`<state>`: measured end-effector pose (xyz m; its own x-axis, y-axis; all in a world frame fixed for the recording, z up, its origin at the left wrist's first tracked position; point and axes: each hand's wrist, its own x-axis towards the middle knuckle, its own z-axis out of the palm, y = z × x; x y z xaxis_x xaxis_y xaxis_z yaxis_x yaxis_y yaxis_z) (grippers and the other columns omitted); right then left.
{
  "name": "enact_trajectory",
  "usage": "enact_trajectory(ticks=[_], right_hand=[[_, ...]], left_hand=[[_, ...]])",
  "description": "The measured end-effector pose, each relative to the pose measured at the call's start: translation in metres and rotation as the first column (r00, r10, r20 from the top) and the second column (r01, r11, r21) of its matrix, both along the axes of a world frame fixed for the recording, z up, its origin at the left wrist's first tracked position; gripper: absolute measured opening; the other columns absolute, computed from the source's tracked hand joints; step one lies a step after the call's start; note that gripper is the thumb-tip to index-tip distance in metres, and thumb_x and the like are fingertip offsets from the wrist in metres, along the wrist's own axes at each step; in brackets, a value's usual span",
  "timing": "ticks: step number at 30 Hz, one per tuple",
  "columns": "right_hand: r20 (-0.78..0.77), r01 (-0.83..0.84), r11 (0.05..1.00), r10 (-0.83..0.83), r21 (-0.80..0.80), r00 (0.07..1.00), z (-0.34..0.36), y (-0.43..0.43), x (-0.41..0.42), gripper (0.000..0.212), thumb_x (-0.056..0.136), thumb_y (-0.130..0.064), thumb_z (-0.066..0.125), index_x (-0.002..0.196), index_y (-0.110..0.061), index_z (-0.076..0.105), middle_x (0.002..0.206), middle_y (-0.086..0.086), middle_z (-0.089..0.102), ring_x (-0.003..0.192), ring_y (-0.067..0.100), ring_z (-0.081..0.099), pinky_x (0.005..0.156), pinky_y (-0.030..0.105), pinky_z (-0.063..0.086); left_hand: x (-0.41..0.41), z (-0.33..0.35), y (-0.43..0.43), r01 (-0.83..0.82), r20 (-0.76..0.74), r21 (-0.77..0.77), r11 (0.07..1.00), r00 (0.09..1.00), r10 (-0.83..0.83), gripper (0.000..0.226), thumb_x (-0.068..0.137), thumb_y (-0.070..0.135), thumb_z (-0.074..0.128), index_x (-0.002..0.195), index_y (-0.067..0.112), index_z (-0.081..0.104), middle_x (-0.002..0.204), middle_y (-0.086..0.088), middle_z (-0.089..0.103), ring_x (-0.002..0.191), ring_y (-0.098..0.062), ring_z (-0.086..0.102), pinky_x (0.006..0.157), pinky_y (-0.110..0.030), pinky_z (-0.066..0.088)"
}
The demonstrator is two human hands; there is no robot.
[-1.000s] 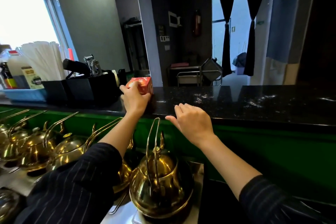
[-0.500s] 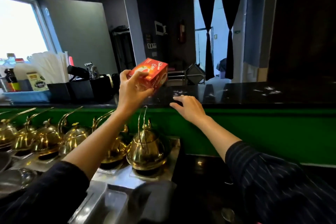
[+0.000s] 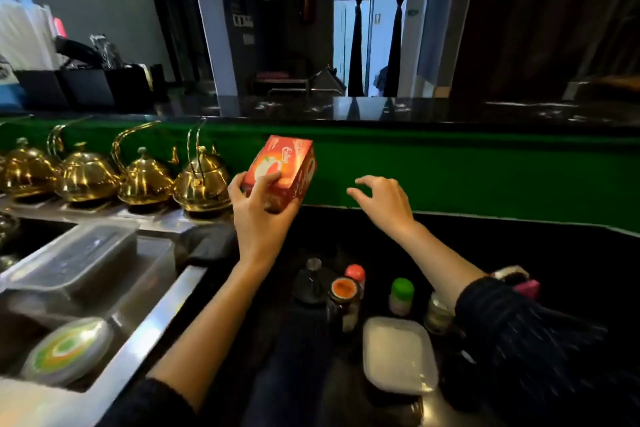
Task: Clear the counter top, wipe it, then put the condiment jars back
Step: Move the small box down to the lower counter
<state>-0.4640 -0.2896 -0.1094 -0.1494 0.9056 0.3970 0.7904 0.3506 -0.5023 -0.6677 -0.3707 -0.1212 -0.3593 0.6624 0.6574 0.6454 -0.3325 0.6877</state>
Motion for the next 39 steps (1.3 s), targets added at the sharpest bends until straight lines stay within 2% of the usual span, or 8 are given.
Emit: enact_trajectory(ticks=[5, 11, 21, 24, 27, 30, 33, 39], right_hand=[[0.023, -0.073, 0.997, 0.074, -0.037, 0.997, -0.072, -0.071, 0.024, 0.035, 0.092, -0.040, 0.058, 0.116, -0.017, 0.067, 0.113, 0.005, 0.069, 0.108, 0.025, 0.062, 0.086, 0.035, 0.049], [0.091, -0.246, 0.965, 0.254, -0.092, 0.963, -0.143, -0.131, 0.016, 0.037, 0.091, -0.034, 0.060, 0.121, -0.012, 0.062, 0.120, 0.005, 0.065, 0.115, 0.025, 0.054, 0.096, 0.034, 0.042], [0.069, -0.278, 0.960, 0.279, -0.015, 0.958, -0.150, -0.132, -0.016, 0.020, 0.094, -0.021, 0.056, 0.108, -0.010, 0.065, 0.105, 0.005, 0.068, 0.106, 0.021, 0.057, 0.084, 0.032, 0.046], [0.081, -0.307, 0.952, 0.304, 0.018, 0.949, -0.145, -0.122, -0.033, 0.016, 0.093, -0.018, 0.056, 0.101, -0.009, 0.066, 0.097, 0.006, 0.068, 0.097, 0.023, 0.059, 0.078, 0.032, 0.045], [0.132, -0.360, 0.931, 0.352, 0.050, 0.927, -0.136, -0.103, -0.055, 0.013, 0.090, -0.016, 0.058, 0.092, -0.007, 0.067, 0.087, 0.010, 0.069, 0.088, 0.029, 0.060, 0.078, 0.036, 0.044], [0.215, -0.404, 0.912, 0.384, 0.062, 0.898, -0.127, -0.076, -0.082, 0.014, 0.088, -0.019, 0.060, 0.085, -0.007, 0.067, 0.081, 0.011, 0.070, 0.082, 0.033, 0.063, 0.087, 0.041, 0.046], [0.264, -0.425, 0.901, 0.392, 0.082, 0.881, -0.116, -0.051, -0.114, 0.017, 0.090, -0.024, 0.060, 0.085, -0.009, 0.067, 0.082, 0.009, 0.070, 0.083, 0.030, 0.064, 0.091, 0.042, 0.045], [0.243, -0.377, 0.926, 0.369, -0.013, 0.897, -0.090, -0.011, -0.195, 0.042, 0.098, -0.035, 0.047, 0.128, -0.007, 0.054, 0.124, 0.009, 0.061, 0.115, 0.029, 0.053, 0.100, 0.042, 0.041]], left_hand=[[0.027, -0.095, -0.073, -0.096, 0.040, -0.190, 0.977, 0.994, 0.106, 0.053, 0.069, 0.017, 0.082, 0.117, 0.027, 0.062, 0.138, -0.010, 0.033, 0.121, -0.025, 0.044, 0.098, -0.021, 0.034], [0.042, -0.164, -0.137, -0.094, 0.015, -0.389, 0.916, 0.994, 0.108, 0.058, 0.071, 0.022, 0.082, 0.119, 0.036, 0.054, 0.142, -0.003, 0.024, 0.126, -0.028, 0.041, 0.099, -0.038, 0.047], [0.046, -0.198, -0.164, -0.095, -0.111, -0.617, 0.781, 0.993, 0.033, 0.074, 0.075, 0.031, 0.077, 0.135, 0.030, 0.034, 0.145, 0.001, 0.012, 0.133, -0.028, 0.033, 0.103, -0.039, 0.046], [0.046, -0.198, -0.168, -0.111, -0.151, -0.697, 0.708, 0.988, 0.006, 0.086, 0.072, 0.051, 0.072, 0.140, 0.027, 0.024, 0.139, 0.001, 0.022, 0.128, -0.021, 0.038, 0.099, -0.033, 0.047], [0.030, -0.173, -0.163, -0.220, -0.230, -0.590, 0.777, 0.968, 0.100, 0.083, 0.069, 0.068, 0.058, 0.135, 0.024, 0.037, 0.129, 0.005, 0.042, 0.119, -0.014, 0.045, 0.093, -0.029, 0.046], [-0.002, -0.127, -0.130, -0.264, -0.213, -0.377, 0.888, 0.957, 0.194, 0.051, 0.080, 0.045, 0.065, 0.121, 0.018, 0.052, 0.118, 0.002, 0.052, 0.111, -0.014, 0.050, 0.084, -0.022, 0.042], [-0.050, -0.081, -0.081, -0.288, -0.176, -0.280, 0.916, 0.953, 0.246, 0.025, 0.085, 0.020, 0.063, 0.108, 0.011, 0.058, 0.106, -0.004, 0.056, 0.103, -0.019, 0.054, 0.084, -0.024, 0.043], [-0.150, -0.050, 0.005, -0.250, -0.303, -0.463, 0.850, 0.946, 0.114, 0.031, 0.085, 0.006, 0.056, 0.115, 0.005, 0.057, 0.116, -0.016, 0.057, 0.112, -0.029, 0.052, 0.091, -0.033, 0.043]])
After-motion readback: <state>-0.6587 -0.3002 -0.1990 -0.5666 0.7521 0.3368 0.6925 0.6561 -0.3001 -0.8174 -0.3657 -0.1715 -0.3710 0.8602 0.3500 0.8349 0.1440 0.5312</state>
